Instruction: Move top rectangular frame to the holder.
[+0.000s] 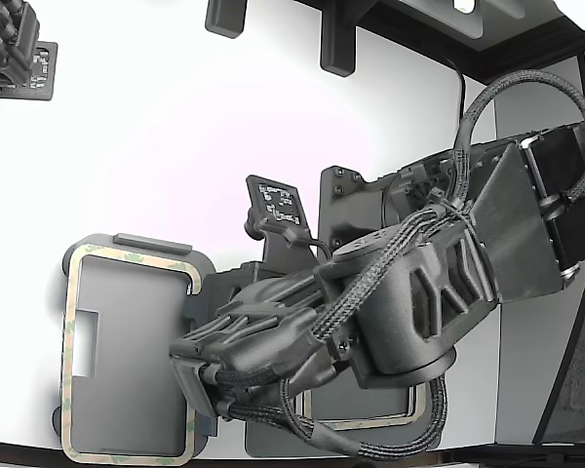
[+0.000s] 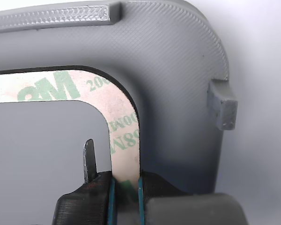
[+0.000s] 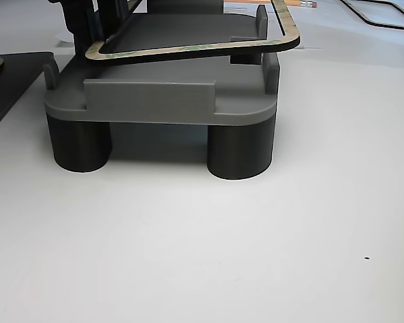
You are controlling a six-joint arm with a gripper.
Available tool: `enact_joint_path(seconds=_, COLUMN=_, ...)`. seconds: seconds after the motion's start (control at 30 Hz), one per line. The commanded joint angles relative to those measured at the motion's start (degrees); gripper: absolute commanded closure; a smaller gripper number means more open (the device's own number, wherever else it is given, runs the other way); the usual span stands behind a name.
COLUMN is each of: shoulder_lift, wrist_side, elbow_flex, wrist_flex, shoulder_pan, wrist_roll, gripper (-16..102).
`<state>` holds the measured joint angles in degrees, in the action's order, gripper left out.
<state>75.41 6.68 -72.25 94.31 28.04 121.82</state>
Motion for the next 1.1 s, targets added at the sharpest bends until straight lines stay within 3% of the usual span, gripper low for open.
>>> enact_joint_path(seconds=0.0, shoulder_lift=1.2, wrist_side=-0.7, elbow_flex=1.2, wrist_flex=0.5, shoulder_pan=-0.9, wrist_roll=0.3, gripper=96)
enact_joint_path(seconds=1.07, shoulder_lift=5.5, wrist_side=-2.4, elbow_flex=-5.4, wrist_flex=0.2, shoulder_pan=-2.3, wrist_roll=-0.4, gripper=96)
